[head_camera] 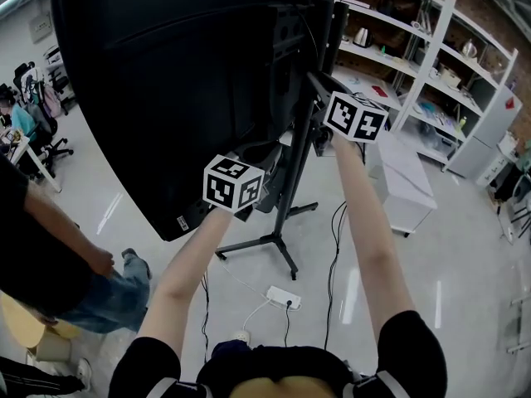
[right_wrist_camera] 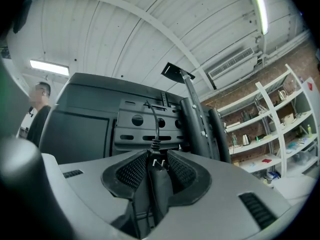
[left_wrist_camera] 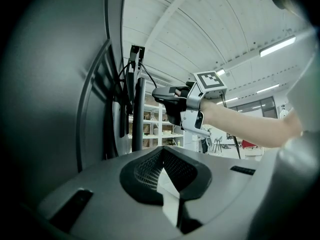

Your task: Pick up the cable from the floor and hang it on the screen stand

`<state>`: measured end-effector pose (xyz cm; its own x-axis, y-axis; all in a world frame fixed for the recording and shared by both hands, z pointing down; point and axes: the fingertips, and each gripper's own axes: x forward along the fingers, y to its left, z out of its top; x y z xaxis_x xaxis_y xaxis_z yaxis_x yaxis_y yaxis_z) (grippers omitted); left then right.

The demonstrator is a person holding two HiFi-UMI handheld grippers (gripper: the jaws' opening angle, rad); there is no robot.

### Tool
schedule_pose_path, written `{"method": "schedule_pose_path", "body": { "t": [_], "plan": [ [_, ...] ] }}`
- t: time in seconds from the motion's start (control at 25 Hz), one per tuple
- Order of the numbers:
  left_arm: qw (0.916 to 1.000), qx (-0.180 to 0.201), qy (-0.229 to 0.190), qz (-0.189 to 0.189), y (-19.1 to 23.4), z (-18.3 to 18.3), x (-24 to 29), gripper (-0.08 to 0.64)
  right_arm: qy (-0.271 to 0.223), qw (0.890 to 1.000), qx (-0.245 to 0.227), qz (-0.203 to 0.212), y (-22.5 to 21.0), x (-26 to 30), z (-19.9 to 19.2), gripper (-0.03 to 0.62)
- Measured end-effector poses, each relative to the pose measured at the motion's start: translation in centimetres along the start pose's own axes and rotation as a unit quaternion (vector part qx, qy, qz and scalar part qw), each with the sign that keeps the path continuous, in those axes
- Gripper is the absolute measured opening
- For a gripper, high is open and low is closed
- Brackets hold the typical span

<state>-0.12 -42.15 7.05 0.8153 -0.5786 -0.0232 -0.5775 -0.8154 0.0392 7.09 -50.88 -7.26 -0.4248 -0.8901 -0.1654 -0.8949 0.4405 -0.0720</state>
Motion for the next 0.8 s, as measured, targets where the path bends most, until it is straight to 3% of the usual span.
{"method": "schedule_pose_path", "body": {
  "t": [0.2, 0.44, 0.8],
  "plan": [
    [1.0000, -0.001, 0.001, -0.003, -0.1, -0.2, 0.0, 0.008, -0.034, 0.999, -0.021, -0.012, 0.1, -0.5, 1.7, 0.140],
    [1.0000, -0.002, 0.004, -0.004, -0.5, -0.6, 0.0, 0.008, -0.052, 0.998, -0.022, -0.021, -0.4, -1.6, 2.4, 0.225],
    [0.9999, -0.001, 0.005, -0.010, -2.0, -0.7, -0.1, 0.008, -0.057, 0.998, -0.007, -0.022, -0.6, -5.5, 1.4, 0.238]
  ]
}}
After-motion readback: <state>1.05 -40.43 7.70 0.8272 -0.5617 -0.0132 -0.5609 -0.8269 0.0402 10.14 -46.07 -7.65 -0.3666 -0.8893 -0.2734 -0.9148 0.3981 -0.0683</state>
